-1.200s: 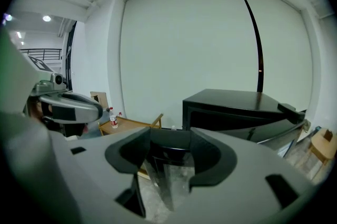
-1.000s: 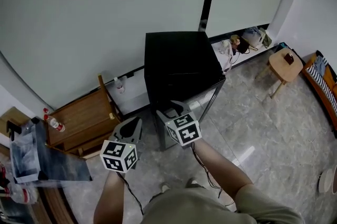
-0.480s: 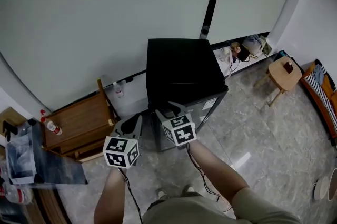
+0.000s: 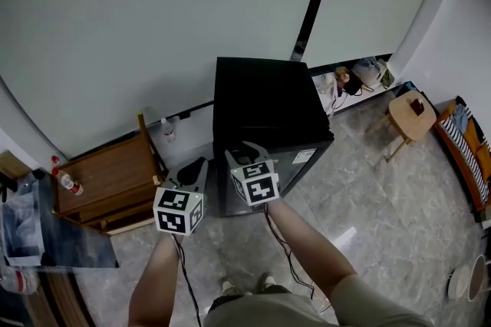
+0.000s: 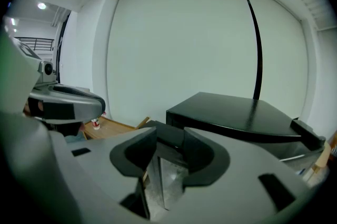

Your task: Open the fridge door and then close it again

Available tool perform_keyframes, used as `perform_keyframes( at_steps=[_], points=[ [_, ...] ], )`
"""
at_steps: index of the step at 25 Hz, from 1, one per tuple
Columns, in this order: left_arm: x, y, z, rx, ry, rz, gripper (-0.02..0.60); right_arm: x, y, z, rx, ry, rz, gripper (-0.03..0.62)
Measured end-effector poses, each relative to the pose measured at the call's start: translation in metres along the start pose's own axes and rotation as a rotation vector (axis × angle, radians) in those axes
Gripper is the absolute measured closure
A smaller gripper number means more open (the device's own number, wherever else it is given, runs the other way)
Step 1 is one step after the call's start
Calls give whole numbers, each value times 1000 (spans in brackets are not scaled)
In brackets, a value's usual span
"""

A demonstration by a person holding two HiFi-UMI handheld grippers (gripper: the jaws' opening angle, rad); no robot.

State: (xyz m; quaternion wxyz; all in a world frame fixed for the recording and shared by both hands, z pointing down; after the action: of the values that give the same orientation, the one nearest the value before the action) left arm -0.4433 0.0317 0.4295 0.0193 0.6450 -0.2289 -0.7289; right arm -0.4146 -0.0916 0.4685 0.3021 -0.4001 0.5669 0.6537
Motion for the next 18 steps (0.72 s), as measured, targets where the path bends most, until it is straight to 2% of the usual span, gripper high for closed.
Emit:
perform_keyframes(
  at_steps=[9, 14, 18],
  points=[
    [13, 20, 9, -22, -36, -54, 571, 12, 25, -18, -25, -3, -1, 476],
    [12, 26, 15, -6, -31, -31, 571, 14, 27, -19, -14, -10, -1, 477],
    [12, 24, 15, 0, -36, -23, 571, 13, 26, -21, 23, 33, 23, 493]
  ],
)
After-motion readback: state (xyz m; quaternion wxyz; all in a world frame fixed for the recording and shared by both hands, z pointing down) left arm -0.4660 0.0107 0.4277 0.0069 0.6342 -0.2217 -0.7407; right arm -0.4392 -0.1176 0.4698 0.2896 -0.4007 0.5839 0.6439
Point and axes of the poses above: the fingertips, and each gripper's own axes: y forward along the fingers, z to its left, x out of its top, the point moved 4 cm from there along -y, backward along the fingers, and after that the axes turned 5 degrees about z, right-handed, at the moved point
